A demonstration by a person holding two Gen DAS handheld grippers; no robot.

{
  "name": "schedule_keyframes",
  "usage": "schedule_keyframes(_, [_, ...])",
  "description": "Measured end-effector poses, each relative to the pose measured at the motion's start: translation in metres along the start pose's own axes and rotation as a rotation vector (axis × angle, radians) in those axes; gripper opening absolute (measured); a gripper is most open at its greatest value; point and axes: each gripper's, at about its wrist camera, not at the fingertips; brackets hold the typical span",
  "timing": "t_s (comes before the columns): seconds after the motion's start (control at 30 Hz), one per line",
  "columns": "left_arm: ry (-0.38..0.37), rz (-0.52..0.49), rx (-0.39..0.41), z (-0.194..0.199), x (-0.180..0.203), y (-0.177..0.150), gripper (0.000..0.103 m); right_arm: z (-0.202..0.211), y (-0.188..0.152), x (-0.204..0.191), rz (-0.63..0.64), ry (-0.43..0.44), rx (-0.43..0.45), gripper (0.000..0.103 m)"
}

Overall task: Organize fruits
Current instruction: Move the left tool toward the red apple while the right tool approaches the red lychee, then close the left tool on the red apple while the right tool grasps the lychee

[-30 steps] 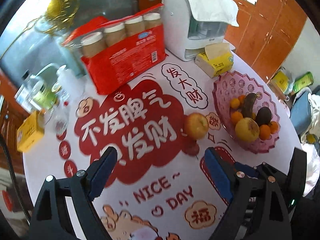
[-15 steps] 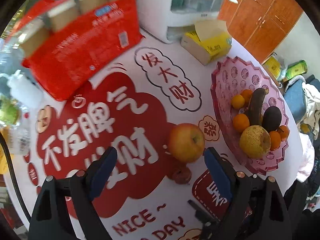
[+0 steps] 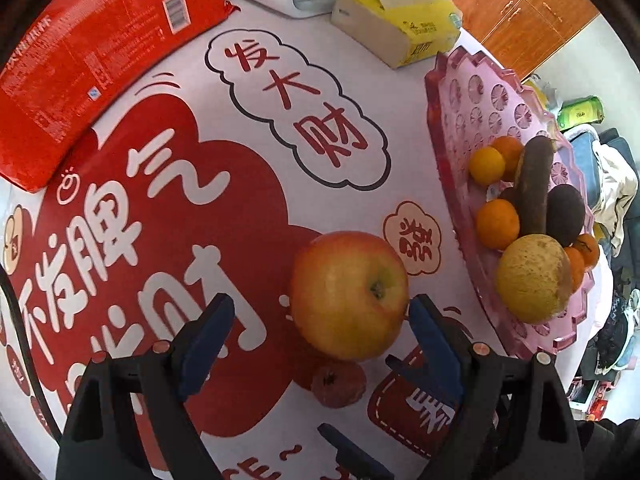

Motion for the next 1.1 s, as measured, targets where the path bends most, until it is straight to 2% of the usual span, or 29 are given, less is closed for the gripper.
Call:
schedule_keyframes(0.2, [-0.021, 0.012, -0.013, -0.014, 0.002, 0.003, 0.088, -0.006, 0.000, 0.000, -0.003, 0.003, -0.014, 0.056])
schedule_keyframes(0.27, [-0.027, 0.006, -0.020, -0.019, 0.003, 0.004, 0.080, -0.007, 0.000, 0.000, -0.001, 0.008, -0.016, 0.056])
schedule_keyframes(0.33, [-0.065, 0.012, -0.027, -0.023, 0.004, 0.004, 0.071, -0.007, 0.000, -0.001, 0.003, 0.009, -0.016, 0.056])
schedule_keyframes(0.43, [-0.076, -0.003, -0.027, -0.025, 0.007, 0.004, 0.063, -0.009, 0.002, -0.002, 0.008, 0.018, -0.017, 0.056])
schedule_keyframes(0.63, [-0.046, 0.001, -0.010, -0.025, 0.012, 0.001, 0.063, -0.013, 0.005, 0.000, 0.021, 0.026, -0.019, 0.056])
schedule_keyframes(0.8, [-0.059, 0.043, 0.053, 0.006, -0.005, -0.003, 0.063, -0.016, 0.010, 0.001, 0.029, 0.005, -0.023, 0.056])
schedule_keyframes(0.93, [-0.043, 0.117, 0.104, 0.032, -0.025, -0.012, 0.063, -0.021, 0.016, 0.000, 0.039, 0.000, -0.025, 0.055])
schedule_keyframes(1.07, [-0.017, 0.167, 0.119, 0.052, -0.042, -0.030, 0.063, -0.023, 0.018, -0.005, 0.057, -0.020, -0.025, 0.044])
schedule_keyframes(1.1, [-0.013, 0.180, 0.120, 0.055, -0.045, -0.034, 0.063, -0.023, 0.017, -0.007, 0.060, -0.023, -0.024, 0.037])
Point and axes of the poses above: each gripper's, at about its wrist camera, not at the fingertips, and z roughly against the way its jaws point, x to its right, y to its top
